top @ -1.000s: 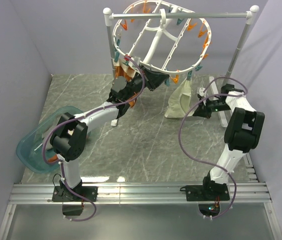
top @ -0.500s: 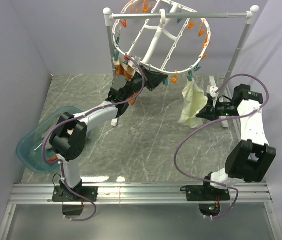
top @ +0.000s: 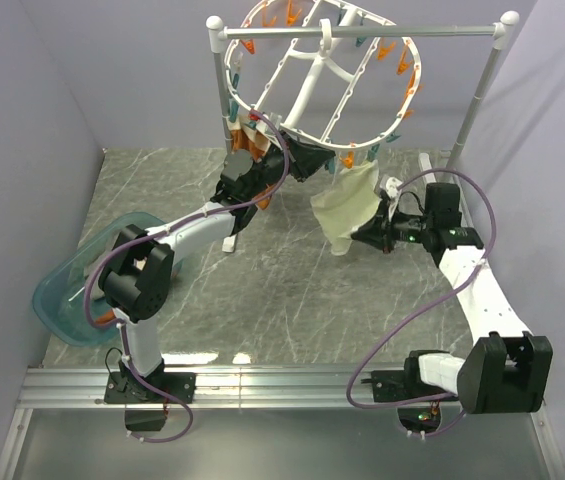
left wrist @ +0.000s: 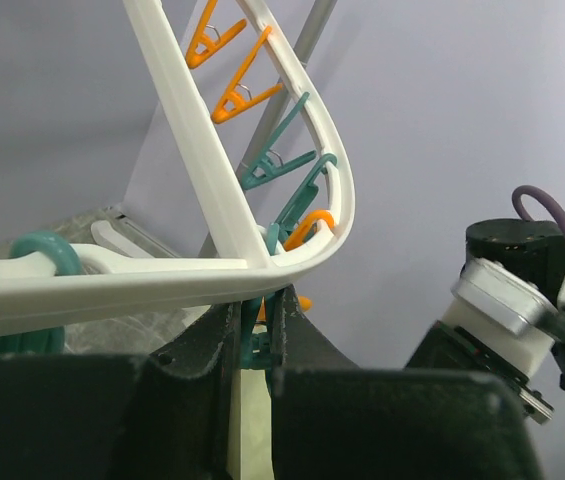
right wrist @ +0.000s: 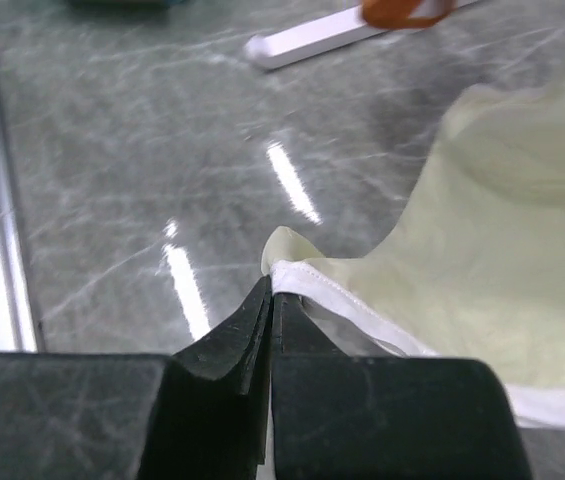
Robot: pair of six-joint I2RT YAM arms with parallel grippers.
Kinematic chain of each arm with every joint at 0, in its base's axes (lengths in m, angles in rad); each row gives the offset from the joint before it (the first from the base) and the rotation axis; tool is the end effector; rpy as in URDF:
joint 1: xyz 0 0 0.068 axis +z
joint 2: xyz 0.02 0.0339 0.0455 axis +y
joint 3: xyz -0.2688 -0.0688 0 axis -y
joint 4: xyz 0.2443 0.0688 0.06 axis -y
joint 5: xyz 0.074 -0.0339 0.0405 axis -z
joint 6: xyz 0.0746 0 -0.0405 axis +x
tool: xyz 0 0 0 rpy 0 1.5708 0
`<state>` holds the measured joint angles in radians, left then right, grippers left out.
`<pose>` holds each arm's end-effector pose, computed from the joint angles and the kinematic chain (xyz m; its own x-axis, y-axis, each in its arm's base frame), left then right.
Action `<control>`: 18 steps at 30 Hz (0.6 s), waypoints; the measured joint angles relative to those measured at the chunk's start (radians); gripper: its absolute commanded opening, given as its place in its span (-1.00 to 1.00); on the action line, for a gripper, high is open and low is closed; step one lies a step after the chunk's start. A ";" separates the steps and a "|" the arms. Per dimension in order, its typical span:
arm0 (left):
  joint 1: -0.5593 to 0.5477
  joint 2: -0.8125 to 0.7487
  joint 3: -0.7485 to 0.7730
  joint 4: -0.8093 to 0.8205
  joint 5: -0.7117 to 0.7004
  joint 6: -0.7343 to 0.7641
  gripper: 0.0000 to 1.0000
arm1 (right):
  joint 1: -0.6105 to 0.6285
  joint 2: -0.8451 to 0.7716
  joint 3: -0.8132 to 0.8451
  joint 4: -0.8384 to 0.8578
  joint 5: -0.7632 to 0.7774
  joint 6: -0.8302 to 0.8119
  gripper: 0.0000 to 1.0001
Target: Clip the underwear to the hanger
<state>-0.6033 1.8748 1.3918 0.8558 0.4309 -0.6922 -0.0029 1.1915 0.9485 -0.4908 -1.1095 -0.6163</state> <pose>0.3749 -0.2961 0.3613 -0.3026 -0.4957 -0.8141 0.8349 0.2742 -0.4773 0.2518 0.0661 0.2909 -0.1628 -0.2568 -0.9526 -0.9287 0.3659 0.0601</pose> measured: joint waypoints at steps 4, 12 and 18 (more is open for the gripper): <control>0.002 0.000 0.000 -0.007 0.010 0.000 -0.99 | 0.030 -0.016 -0.089 0.324 0.090 0.246 -1.00; 0.009 0.000 0.006 -0.009 0.064 -0.001 -0.99 | 0.144 -0.014 -0.156 0.673 0.237 0.551 -1.00; 0.013 0.000 0.013 -0.010 0.110 -0.004 -0.99 | 0.214 -0.010 -0.161 0.792 0.364 0.568 -1.00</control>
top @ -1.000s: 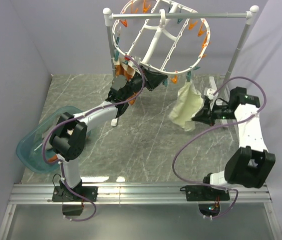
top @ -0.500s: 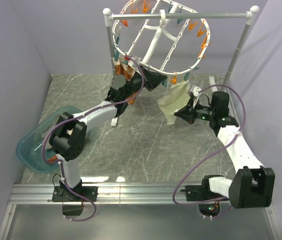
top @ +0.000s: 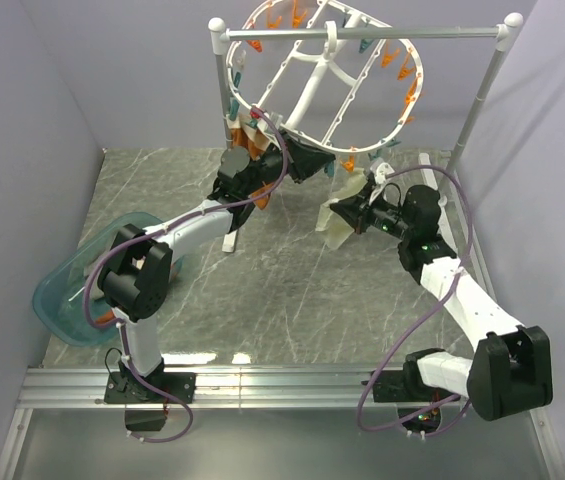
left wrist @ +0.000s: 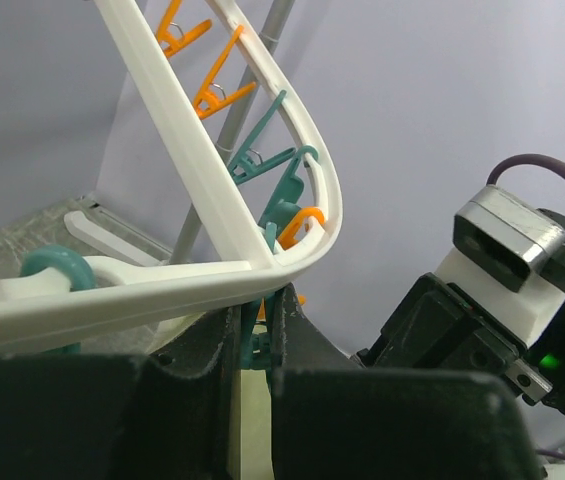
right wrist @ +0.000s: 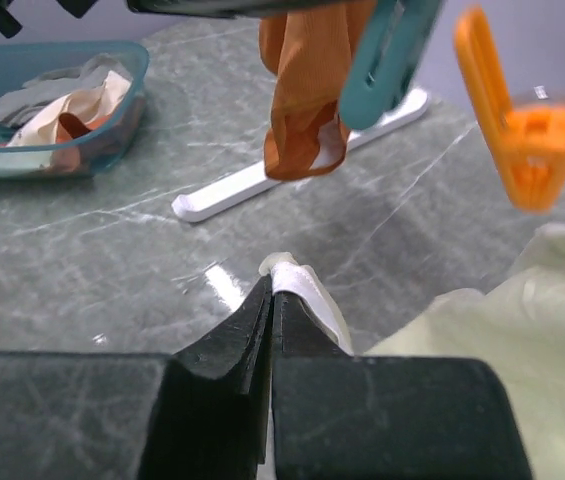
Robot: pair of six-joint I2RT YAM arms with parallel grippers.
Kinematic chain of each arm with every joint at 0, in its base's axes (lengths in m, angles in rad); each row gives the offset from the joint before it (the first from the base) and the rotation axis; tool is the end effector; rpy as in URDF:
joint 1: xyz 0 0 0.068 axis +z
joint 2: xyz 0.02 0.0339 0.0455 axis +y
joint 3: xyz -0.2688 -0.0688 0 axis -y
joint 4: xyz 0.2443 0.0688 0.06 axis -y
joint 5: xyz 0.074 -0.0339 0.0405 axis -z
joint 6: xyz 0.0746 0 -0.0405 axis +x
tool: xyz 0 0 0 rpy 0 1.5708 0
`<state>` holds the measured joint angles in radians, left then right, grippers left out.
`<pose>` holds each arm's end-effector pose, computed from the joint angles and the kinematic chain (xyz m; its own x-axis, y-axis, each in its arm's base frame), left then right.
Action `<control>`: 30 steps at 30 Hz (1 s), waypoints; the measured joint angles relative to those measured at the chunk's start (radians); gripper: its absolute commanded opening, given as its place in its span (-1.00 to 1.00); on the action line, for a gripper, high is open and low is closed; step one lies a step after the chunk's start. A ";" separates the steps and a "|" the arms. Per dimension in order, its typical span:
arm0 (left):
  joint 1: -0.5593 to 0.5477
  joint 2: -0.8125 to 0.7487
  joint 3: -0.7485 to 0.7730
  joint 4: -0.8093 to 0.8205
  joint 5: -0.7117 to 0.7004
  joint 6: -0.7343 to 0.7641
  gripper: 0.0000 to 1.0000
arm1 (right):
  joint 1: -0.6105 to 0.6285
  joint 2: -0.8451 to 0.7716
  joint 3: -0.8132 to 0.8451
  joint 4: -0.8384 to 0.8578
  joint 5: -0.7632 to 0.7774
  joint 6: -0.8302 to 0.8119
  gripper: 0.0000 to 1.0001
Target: Clip the underwear to the hanger
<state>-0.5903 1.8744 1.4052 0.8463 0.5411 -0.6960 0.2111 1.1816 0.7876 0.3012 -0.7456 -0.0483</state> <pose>0.3721 -0.2956 0.3639 -0.3262 -0.4429 -0.8351 0.8676 0.2105 -0.4506 0.2777 0.1113 0.3119 -0.0512 -0.0472 -0.9976 -0.8179 0.5752 0.0147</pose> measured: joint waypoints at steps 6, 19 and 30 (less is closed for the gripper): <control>0.002 0.000 0.000 0.010 0.036 -0.003 -0.99 | 0.013 -0.001 -0.041 0.111 0.015 -0.076 -1.00; 0.018 0.002 0.000 0.041 0.113 -0.050 -0.99 | 0.002 -0.021 -0.073 0.093 -0.159 -0.600 -1.00; 0.019 0.008 0.000 0.070 0.166 -0.057 -0.99 | 0.016 0.002 -0.053 -0.111 -0.216 -1.165 -1.00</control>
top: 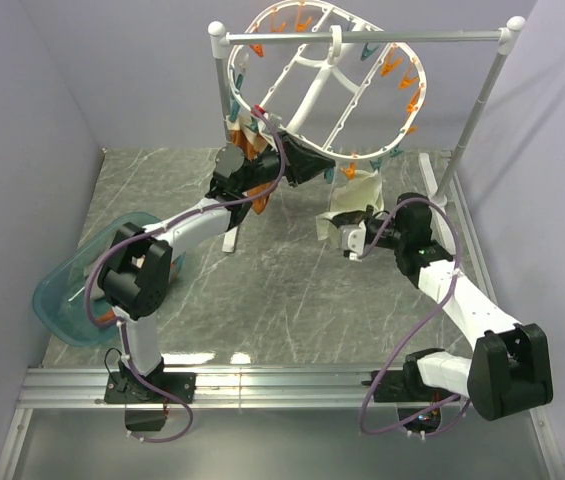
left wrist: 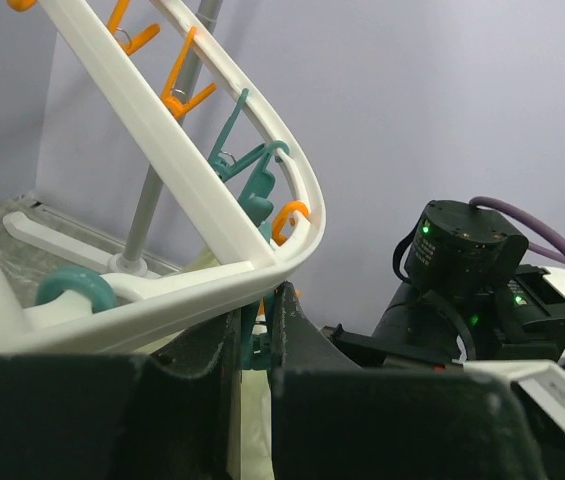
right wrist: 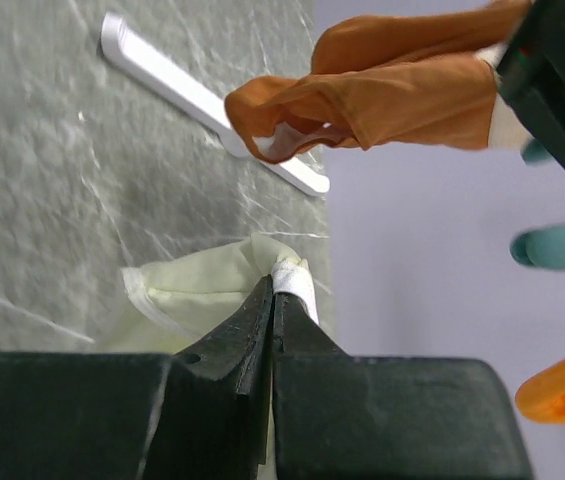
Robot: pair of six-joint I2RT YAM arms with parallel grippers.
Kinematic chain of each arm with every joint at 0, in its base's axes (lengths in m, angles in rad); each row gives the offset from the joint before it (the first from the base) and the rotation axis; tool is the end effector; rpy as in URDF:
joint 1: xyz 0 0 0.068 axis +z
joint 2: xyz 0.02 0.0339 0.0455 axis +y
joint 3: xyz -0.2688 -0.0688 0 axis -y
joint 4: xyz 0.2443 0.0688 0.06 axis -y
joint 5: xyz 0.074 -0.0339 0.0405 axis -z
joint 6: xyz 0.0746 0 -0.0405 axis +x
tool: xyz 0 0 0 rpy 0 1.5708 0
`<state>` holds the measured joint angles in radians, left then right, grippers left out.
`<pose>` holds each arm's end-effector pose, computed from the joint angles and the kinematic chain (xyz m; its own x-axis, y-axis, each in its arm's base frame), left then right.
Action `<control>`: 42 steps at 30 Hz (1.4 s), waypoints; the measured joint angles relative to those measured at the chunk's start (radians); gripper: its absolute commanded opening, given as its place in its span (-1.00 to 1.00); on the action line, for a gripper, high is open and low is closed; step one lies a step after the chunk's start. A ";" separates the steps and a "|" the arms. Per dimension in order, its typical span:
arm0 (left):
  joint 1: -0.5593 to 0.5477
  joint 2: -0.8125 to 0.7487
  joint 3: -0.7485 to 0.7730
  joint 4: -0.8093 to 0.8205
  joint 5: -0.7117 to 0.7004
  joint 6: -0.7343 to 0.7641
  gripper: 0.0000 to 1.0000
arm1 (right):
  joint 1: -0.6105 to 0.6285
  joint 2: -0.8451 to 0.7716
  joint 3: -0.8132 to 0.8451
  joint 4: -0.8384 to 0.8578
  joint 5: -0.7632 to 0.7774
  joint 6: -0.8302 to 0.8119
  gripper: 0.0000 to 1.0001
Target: Clip the underwear to the hanger
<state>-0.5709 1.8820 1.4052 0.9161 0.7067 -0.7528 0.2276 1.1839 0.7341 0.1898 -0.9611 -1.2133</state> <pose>0.3653 -0.2922 0.3662 -0.3579 -0.3881 -0.8493 0.9054 0.0781 -0.4172 0.2565 0.1222 0.2802 0.7564 -0.3754 -0.5356 -0.5499 0.0783 -0.8315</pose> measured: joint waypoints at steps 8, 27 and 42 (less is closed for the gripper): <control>0.006 0.027 0.016 0.016 0.031 0.007 -0.99 | 0.006 0.000 0.000 -0.137 0.022 -0.409 -1.00; 0.007 0.067 0.037 0.067 0.057 0.057 -0.99 | 0.026 0.134 0.058 -0.051 0.021 -0.744 -1.00; 0.007 0.068 0.037 0.074 0.072 0.097 -0.99 | 0.055 0.168 0.161 -0.025 -0.002 -0.614 -1.00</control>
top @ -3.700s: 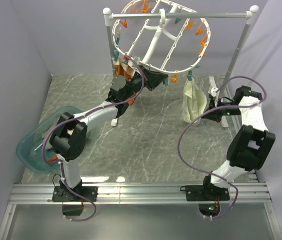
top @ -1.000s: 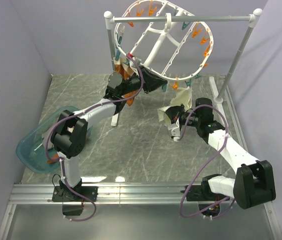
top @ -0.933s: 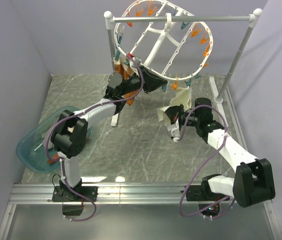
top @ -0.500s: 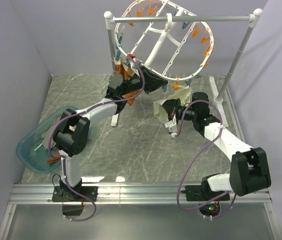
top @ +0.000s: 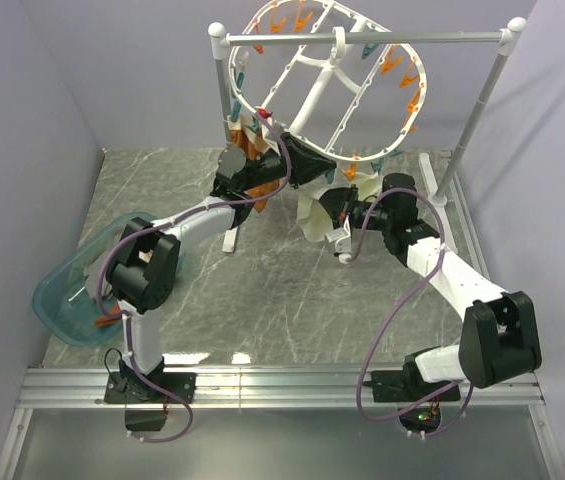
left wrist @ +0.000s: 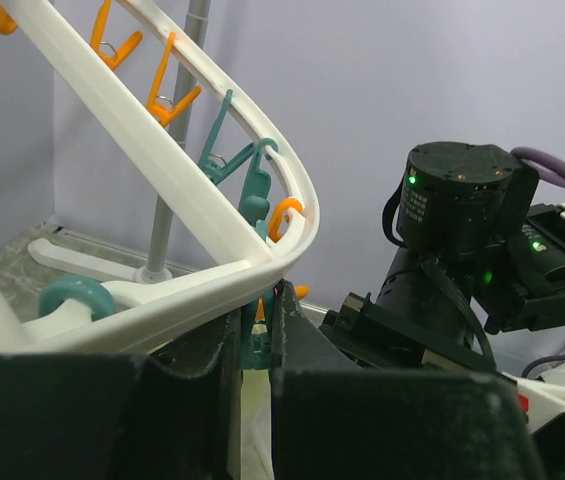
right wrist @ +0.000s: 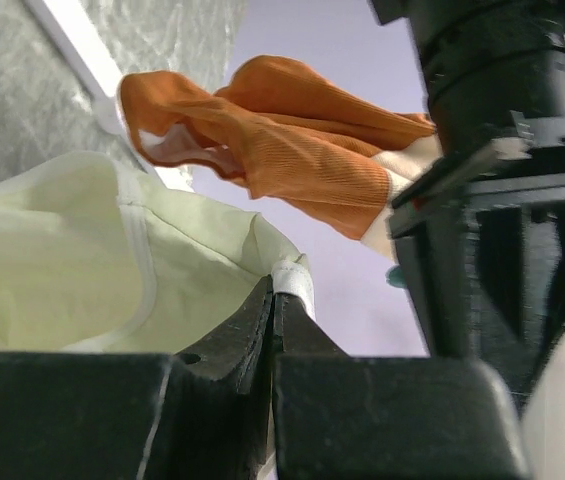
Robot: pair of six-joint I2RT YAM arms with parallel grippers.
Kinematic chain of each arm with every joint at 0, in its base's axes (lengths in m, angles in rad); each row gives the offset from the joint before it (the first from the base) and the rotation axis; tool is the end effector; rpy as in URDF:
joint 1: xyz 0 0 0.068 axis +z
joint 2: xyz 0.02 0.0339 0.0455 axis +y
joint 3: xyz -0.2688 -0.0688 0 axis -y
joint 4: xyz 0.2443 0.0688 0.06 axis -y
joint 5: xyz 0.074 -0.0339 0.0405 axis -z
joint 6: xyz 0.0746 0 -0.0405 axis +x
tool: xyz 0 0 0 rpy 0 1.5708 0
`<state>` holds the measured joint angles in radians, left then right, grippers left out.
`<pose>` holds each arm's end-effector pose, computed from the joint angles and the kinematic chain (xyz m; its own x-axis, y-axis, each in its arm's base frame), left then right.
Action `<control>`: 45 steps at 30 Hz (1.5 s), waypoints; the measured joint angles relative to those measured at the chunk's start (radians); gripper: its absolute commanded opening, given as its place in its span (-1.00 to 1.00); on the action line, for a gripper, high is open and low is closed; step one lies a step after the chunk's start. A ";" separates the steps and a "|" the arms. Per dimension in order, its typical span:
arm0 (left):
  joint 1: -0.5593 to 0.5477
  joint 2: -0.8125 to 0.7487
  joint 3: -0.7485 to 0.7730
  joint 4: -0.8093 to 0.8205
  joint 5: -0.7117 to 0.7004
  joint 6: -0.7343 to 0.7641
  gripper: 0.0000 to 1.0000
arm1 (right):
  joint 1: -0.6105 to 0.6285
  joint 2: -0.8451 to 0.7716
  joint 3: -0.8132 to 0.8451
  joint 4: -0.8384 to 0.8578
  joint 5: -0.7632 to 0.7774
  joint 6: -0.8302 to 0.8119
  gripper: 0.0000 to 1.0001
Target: Clip the underwear to the hanger
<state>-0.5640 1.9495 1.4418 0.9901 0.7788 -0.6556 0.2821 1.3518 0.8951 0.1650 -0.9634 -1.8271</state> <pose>0.3731 -0.2980 0.3559 -0.2418 -0.3605 -0.9009 0.9575 0.0619 -0.2818 0.2893 0.1476 0.2885 0.9544 -0.2982 0.0144 -0.0354 -0.1609 -0.9863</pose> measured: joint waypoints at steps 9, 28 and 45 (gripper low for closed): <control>0.000 0.000 0.000 0.008 0.012 0.023 -0.99 | 0.008 0.008 0.036 0.018 -0.004 0.108 -1.00; 0.000 -0.002 -0.011 0.020 0.019 0.067 -0.99 | 0.008 0.029 0.037 0.069 -0.003 0.242 -1.00; 0.000 -0.019 -0.032 0.033 0.027 0.121 -0.99 | 0.005 0.031 0.066 0.102 -0.007 0.358 -1.00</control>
<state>-0.5636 1.9308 1.4101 1.0229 0.8062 -0.5346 0.2871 1.3827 0.9607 0.2668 -0.9707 -1.4689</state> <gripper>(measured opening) 0.116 0.009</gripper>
